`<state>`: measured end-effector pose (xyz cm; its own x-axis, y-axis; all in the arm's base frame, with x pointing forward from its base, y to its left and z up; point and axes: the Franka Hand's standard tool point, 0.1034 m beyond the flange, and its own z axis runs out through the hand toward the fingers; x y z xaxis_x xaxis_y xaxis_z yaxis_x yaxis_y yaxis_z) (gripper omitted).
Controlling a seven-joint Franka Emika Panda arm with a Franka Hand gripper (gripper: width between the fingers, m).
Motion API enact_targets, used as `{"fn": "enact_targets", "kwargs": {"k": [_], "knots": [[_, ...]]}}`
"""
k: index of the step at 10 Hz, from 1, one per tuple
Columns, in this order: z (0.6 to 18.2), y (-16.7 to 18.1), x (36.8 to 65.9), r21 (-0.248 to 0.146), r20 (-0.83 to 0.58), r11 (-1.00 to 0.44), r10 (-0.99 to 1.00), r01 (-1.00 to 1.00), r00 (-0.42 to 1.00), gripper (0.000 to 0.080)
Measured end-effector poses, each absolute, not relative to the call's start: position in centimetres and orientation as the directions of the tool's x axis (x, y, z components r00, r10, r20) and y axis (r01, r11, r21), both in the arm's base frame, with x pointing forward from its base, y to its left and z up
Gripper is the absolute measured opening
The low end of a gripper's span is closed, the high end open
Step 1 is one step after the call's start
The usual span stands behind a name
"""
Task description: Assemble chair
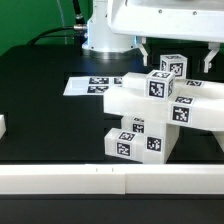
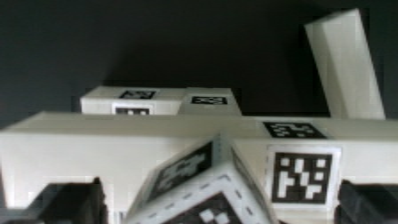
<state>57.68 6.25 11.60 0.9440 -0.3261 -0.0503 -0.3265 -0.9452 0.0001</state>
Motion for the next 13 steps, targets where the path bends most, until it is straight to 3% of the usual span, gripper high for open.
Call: {"fn": "enact_targets", "kwargs": {"k": [4, 5, 6, 7, 11, 13], "knots": [[11.57, 6.02, 57.72, 0.005, -0.044, -0.997, -0.079, -0.078, 0.996, 0.0649], [11.56, 6.03, 57.72, 0.006, -0.044, -0.995, -0.100, -0.100, 0.994, 0.0528], [11.56, 6.01, 57.72, 0.006, -0.044, -0.995, -0.100, -0.100, 0.994, 0.0528], [11.56, 6.01, 57.73, 0.006, -0.044, -0.995, -0.101, -0.100, 0.994, 0.0284], [11.55, 5.95, 57.72, 0.006, -0.044, -0.987, -0.163, -0.163, 0.986, 0.0284], [11.54, 5.67, 57.72, 0.004, -0.045, -0.936, -0.352, -0.353, 0.935, 0.0284]]}}
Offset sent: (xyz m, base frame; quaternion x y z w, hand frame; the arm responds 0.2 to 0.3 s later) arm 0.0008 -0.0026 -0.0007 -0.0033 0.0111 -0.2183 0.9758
